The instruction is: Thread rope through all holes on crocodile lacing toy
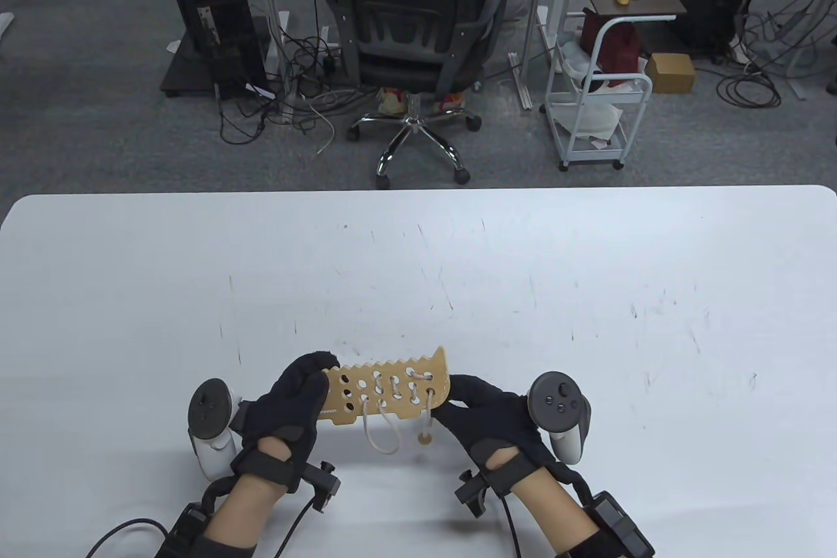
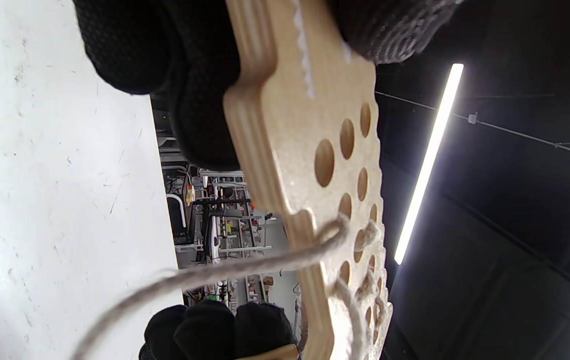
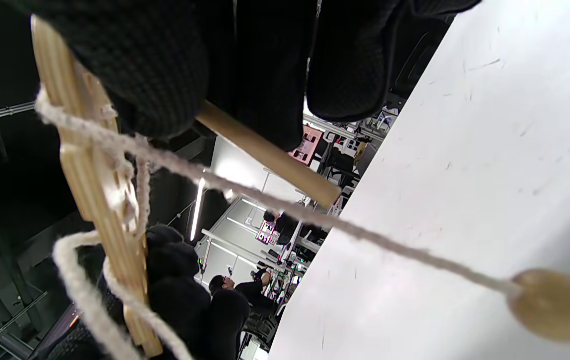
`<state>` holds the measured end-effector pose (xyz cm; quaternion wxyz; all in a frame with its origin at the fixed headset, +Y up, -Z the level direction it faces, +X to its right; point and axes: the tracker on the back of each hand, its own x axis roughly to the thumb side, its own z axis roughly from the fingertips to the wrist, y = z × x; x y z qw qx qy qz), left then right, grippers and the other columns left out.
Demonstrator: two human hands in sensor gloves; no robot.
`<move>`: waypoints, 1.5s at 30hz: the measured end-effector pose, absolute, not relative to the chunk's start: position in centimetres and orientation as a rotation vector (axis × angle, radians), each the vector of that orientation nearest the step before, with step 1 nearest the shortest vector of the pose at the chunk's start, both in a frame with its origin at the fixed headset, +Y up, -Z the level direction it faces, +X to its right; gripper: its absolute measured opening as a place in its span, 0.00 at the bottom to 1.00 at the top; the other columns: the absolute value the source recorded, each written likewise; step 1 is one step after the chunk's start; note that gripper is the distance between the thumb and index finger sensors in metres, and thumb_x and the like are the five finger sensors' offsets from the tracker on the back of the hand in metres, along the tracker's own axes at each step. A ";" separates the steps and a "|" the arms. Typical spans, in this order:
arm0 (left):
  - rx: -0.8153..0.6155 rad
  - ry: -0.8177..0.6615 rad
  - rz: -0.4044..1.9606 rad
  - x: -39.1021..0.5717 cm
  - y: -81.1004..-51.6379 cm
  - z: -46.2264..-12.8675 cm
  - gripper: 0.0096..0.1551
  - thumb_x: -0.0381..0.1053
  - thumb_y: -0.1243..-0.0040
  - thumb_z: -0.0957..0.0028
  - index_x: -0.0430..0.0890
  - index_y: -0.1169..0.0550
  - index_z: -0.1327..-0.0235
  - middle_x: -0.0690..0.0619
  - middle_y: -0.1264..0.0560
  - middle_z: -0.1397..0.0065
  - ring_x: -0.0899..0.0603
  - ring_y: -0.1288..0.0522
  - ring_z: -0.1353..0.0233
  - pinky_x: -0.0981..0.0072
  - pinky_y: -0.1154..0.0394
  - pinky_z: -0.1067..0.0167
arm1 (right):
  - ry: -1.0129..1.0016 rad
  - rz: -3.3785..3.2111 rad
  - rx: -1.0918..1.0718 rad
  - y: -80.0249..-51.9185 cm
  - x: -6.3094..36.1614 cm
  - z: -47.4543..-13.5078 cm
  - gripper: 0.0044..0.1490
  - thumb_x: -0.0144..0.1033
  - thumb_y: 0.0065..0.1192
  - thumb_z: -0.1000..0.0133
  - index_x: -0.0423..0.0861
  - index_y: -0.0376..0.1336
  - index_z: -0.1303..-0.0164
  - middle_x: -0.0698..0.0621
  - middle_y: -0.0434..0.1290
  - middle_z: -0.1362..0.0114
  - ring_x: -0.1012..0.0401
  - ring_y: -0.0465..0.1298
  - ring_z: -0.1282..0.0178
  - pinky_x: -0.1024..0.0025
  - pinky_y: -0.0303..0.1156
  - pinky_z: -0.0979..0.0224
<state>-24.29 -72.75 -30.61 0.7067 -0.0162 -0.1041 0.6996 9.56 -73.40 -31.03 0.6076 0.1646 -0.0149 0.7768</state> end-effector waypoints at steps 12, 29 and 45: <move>-0.015 -0.184 1.562 -25.2 -72.9 -30.9 0.29 0.57 0.42 0.52 0.52 0.26 0.37 0.53 0.18 0.45 0.47 0.13 0.52 0.50 0.23 0.38 | -0.071 1.776 0.327 -73.2 10.8 -31.5 0.24 0.41 0.75 0.50 0.52 0.74 0.43 0.46 0.80 0.36 0.43 0.73 0.33 0.33 0.52 0.27; 0.024 -0.101 1.569 -27.1 -73.3 -31.5 0.29 0.57 0.42 0.52 0.52 0.26 0.36 0.52 0.18 0.45 0.48 0.13 0.52 0.50 0.23 0.38 | -0.139 1.743 0.245 -72.8 13.1 -32.1 0.24 0.41 0.75 0.49 0.52 0.74 0.42 0.47 0.80 0.36 0.43 0.74 0.34 0.33 0.52 0.27; 0.077 -0.009 1.591 -29.1 -73.8 -32.1 0.29 0.57 0.43 0.52 0.52 0.26 0.36 0.53 0.18 0.45 0.48 0.13 0.52 0.50 0.23 0.38 | -0.220 1.689 0.161 -72.4 15.5 -32.4 0.24 0.41 0.75 0.49 0.52 0.73 0.42 0.47 0.80 0.36 0.43 0.74 0.34 0.34 0.53 0.27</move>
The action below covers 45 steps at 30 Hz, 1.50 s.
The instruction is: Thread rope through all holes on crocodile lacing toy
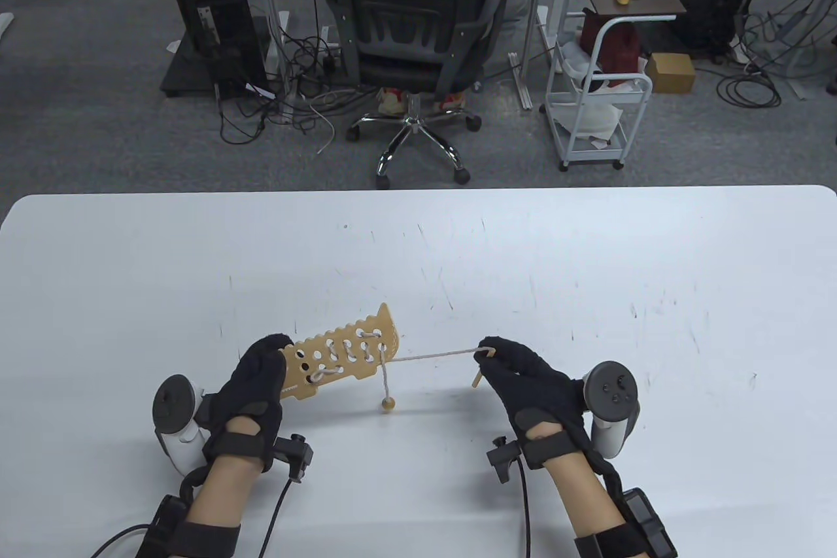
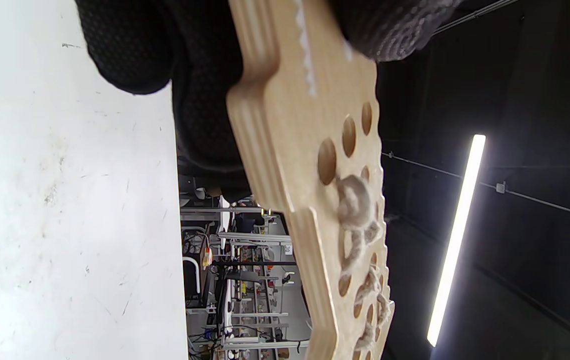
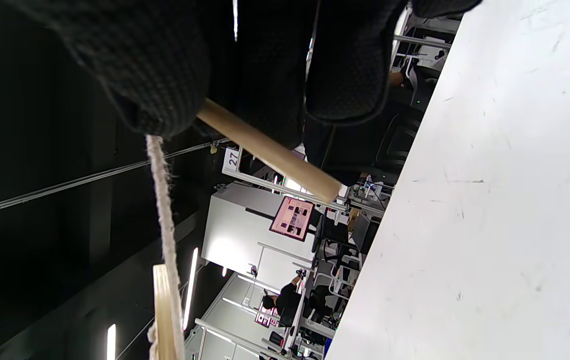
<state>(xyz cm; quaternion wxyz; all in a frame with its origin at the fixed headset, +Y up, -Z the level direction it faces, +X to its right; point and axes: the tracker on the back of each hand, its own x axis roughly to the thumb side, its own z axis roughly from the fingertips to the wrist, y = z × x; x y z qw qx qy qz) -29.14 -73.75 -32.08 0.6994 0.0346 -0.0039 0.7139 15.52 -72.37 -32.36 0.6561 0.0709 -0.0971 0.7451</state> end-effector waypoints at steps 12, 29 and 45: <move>0.099 0.067 1.608 -30.5 -74.3 -32.5 0.29 0.57 0.43 0.52 0.52 0.26 0.36 0.53 0.18 0.45 0.48 0.13 0.52 0.50 0.23 0.38 | -0.276 1.624 0.096 -72.3 17.4 -32.5 0.24 0.40 0.74 0.49 0.52 0.73 0.42 0.46 0.80 0.36 0.43 0.74 0.34 0.33 0.53 0.27; 0.068 0.015 1.601 -29.5 -74.1 -32.2 0.29 0.57 0.42 0.52 0.52 0.26 0.37 0.52 0.18 0.45 0.47 0.13 0.52 0.50 0.23 0.39 | -0.279 1.694 0.119 -72.3 16.9 -32.4 0.27 0.35 0.74 0.49 0.53 0.70 0.38 0.47 0.82 0.42 0.45 0.76 0.39 0.34 0.53 0.27; -0.032 -0.138 1.572 -26.3 -73.3 -31.4 0.29 0.57 0.42 0.52 0.52 0.26 0.37 0.52 0.18 0.45 0.47 0.13 0.52 0.50 0.23 0.39 | -0.218 1.785 0.174 -73.1 15.0 -32.4 0.23 0.38 0.74 0.49 0.53 0.74 0.43 0.46 0.79 0.39 0.44 0.74 0.37 0.34 0.53 0.28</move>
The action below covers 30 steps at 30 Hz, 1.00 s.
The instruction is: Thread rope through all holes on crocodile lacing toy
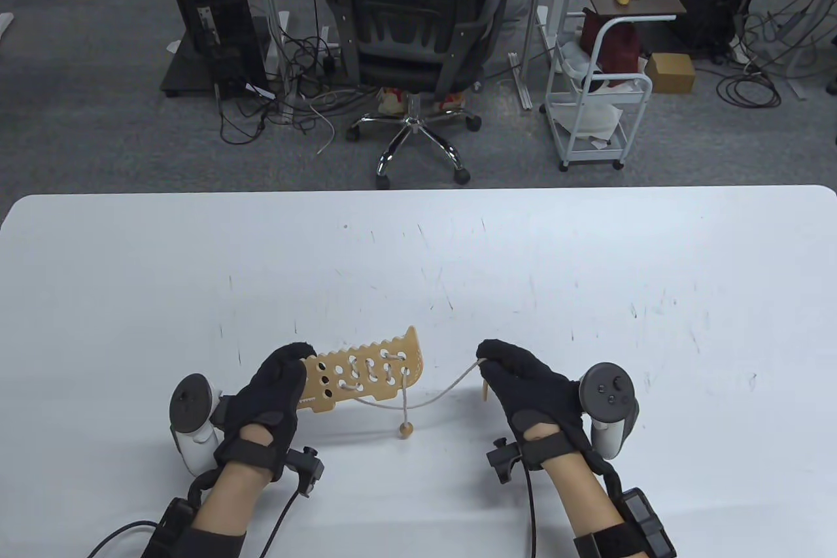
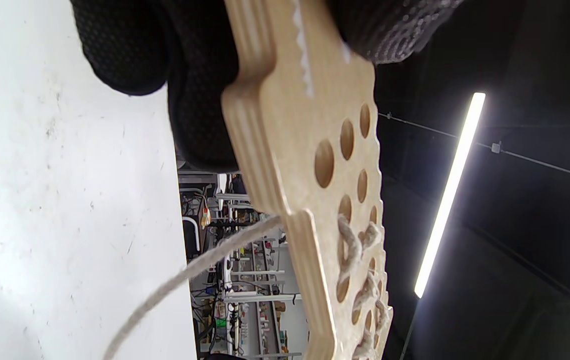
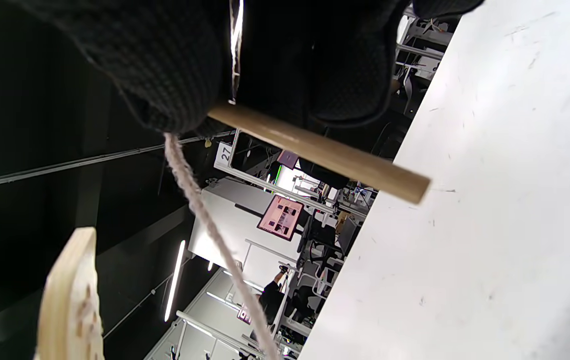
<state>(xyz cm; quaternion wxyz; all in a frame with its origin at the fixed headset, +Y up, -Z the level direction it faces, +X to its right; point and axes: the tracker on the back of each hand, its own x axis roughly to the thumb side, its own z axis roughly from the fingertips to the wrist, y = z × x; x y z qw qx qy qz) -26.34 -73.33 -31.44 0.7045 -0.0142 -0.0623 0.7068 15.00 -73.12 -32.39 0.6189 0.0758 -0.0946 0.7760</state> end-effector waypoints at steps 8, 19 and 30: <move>-0.080 -0.197 1.553 -24.9 -73.2 -31.1 0.29 0.57 0.42 0.52 0.52 0.26 0.37 0.52 0.18 0.45 0.47 0.13 0.52 0.50 0.23 0.39 | -0.178 1.766 0.195 -73.3 14.1 -32.2 0.24 0.35 0.74 0.50 0.52 0.72 0.42 0.47 0.82 0.41 0.45 0.76 0.38 0.34 0.54 0.28; -0.148 -0.271 1.528 -22.9 -73.3 -30.4 0.29 0.57 0.42 0.52 0.52 0.26 0.37 0.53 0.18 0.45 0.47 0.13 0.52 0.50 0.23 0.39 | -0.073 1.702 0.234 -73.9 11.9 -31.6 0.24 0.34 0.75 0.50 0.53 0.71 0.42 0.49 0.83 0.40 0.47 0.77 0.37 0.36 0.55 0.28; -0.193 -0.310 1.535 -21.9 -73.3 -30.1 0.29 0.57 0.42 0.52 0.52 0.26 0.37 0.53 0.18 0.45 0.47 0.13 0.52 0.50 0.23 0.39 | 0.081 1.464 0.208 -74.8 9.9 -30.8 0.24 0.32 0.74 0.50 0.53 0.71 0.43 0.50 0.83 0.40 0.48 0.78 0.37 0.37 0.56 0.28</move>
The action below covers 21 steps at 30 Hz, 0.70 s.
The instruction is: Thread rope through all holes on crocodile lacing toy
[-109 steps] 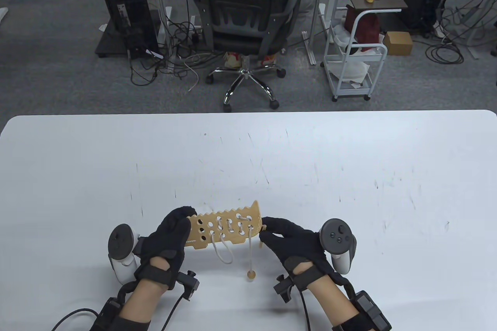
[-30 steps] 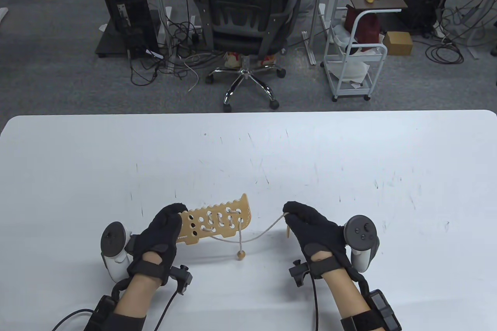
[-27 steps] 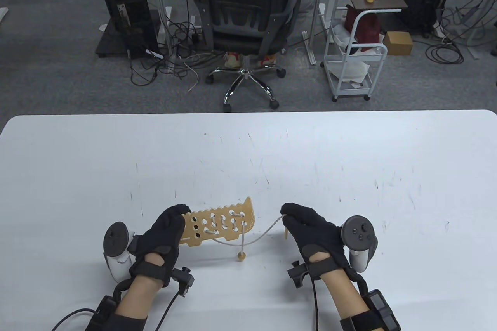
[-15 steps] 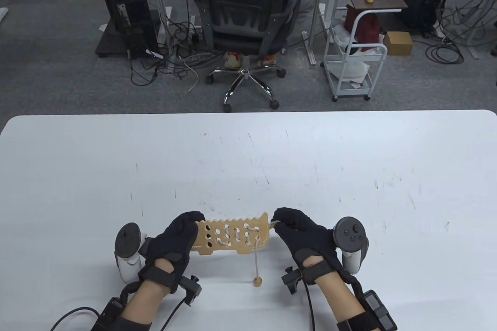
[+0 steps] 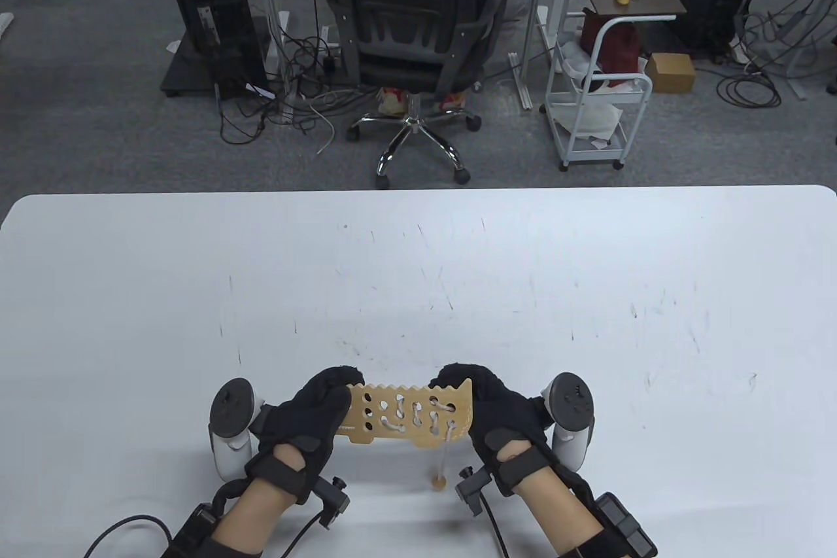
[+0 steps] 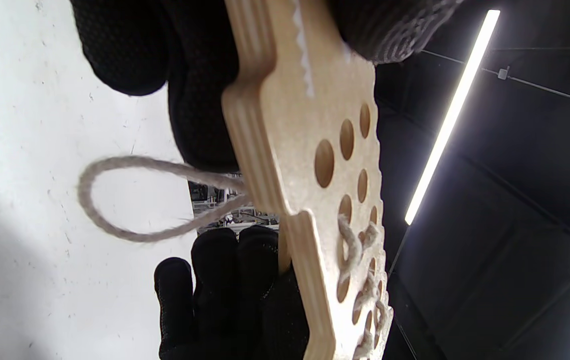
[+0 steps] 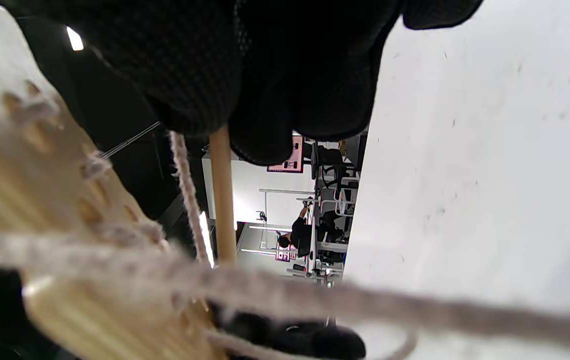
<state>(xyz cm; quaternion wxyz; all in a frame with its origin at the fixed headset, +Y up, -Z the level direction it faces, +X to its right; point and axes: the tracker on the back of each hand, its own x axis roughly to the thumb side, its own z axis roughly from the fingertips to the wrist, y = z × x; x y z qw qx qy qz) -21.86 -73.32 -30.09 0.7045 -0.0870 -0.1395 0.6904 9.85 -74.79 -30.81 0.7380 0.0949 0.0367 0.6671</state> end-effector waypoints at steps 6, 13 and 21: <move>-0.213 -0.326 1.543 -21.5 -73.4 -30.0 0.29 0.57 0.42 0.52 0.51 0.26 0.37 0.53 0.18 0.45 0.47 0.13 0.52 0.50 0.23 0.39 | 0.143 1.383 0.190 -75.2 9.3 -30.5 0.24 0.33 0.74 0.50 0.53 0.70 0.43 0.50 0.83 0.40 0.48 0.77 0.36 0.37 0.56 0.28; -0.216 -0.331 1.551 -21.4 -73.4 -29.9 0.29 0.57 0.42 0.52 0.52 0.26 0.37 0.53 0.18 0.45 0.47 0.13 0.52 0.50 0.23 0.39 | 0.195 1.319 0.160 -75.7 9.1 -30.5 0.24 0.34 0.71 0.48 0.51 0.68 0.40 0.49 0.81 0.40 0.48 0.77 0.38 0.37 0.56 0.28; -0.224 -0.332 1.548 -21.3 -73.4 -29.9 0.29 0.57 0.42 0.52 0.52 0.26 0.37 0.53 0.18 0.45 0.47 0.13 0.52 0.50 0.23 0.39 | 0.249 1.265 0.134 -76.1 8.8 -30.3 0.25 0.34 0.71 0.48 0.50 0.67 0.40 0.50 0.81 0.39 0.49 0.77 0.37 0.38 0.57 0.28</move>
